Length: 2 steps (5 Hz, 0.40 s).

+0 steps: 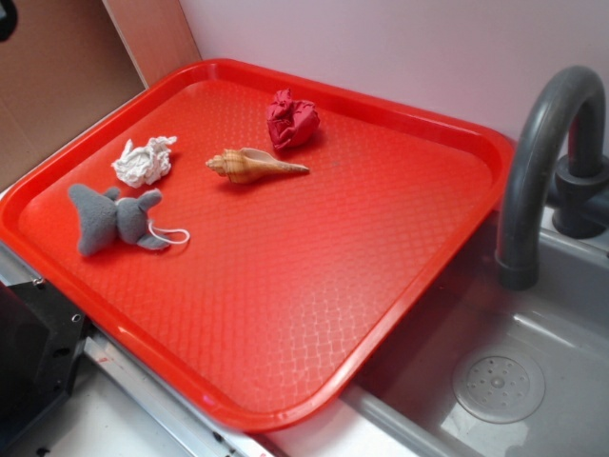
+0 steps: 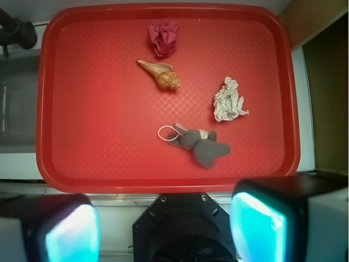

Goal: Grab the white paper.

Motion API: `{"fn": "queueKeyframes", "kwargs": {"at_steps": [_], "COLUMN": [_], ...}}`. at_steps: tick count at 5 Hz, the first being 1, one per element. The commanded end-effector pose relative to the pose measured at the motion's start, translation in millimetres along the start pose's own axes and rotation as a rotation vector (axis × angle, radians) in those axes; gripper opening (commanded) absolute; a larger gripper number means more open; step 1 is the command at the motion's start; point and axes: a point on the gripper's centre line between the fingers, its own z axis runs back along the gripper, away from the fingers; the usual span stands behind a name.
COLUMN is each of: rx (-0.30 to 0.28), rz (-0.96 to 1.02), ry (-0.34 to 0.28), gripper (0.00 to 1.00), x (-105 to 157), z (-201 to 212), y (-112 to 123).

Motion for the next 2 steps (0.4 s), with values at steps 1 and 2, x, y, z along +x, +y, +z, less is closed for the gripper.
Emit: {"fn": "queueKeyframes", "kwargs": {"at_steps": [1,2], "rx": [0.000,-0.070], "rz": [0.000,0.259], "ry": [0.000,-0.022], "gripper": [1.00,1.00], "x": [0,23], "z": [0,-14], "y": [0,24]}}
